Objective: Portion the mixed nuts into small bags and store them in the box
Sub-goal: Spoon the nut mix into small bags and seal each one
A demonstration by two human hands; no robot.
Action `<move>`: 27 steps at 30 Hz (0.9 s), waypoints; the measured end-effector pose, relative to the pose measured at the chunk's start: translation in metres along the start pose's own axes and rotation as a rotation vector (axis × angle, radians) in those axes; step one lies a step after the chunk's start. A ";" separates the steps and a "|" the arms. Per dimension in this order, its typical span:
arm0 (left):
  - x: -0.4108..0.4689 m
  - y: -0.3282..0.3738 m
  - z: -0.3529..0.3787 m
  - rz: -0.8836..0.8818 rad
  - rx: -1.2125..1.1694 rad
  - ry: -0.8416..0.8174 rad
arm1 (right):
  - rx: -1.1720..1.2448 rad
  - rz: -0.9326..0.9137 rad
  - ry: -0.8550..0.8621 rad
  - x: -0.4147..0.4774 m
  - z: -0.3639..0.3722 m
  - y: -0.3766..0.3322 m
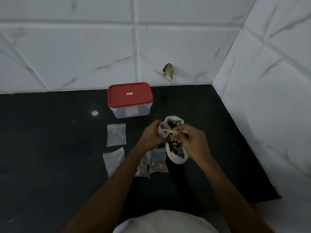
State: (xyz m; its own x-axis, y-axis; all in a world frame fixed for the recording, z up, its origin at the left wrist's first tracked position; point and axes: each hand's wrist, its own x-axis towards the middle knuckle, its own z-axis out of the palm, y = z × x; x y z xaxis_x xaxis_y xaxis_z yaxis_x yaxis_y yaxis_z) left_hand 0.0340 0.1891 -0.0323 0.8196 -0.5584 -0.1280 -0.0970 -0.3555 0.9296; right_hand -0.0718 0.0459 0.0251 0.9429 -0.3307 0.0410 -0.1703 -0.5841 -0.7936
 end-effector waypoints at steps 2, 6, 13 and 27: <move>-0.004 0.002 -0.001 0.026 -0.057 0.021 | -0.195 -0.211 0.055 -0.006 0.000 -0.001; -0.008 0.004 -0.004 0.033 -0.159 0.049 | -0.247 -0.357 0.130 -0.008 -0.001 0.008; -0.009 -0.002 -0.005 -0.012 -0.233 0.037 | 0.072 -0.110 0.155 -0.004 0.001 0.014; -0.011 -0.008 -0.012 -0.103 0.132 -0.083 | 0.398 0.459 0.270 0.000 -0.014 0.043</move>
State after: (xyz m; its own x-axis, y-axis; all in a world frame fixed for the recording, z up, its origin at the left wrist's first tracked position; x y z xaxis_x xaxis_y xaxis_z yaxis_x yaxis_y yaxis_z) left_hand 0.0326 0.2072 -0.0340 0.7802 -0.5719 -0.2536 -0.0922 -0.5061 0.8575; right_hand -0.0834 0.0101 -0.0005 0.6859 -0.6851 -0.2453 -0.3701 -0.0382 -0.9282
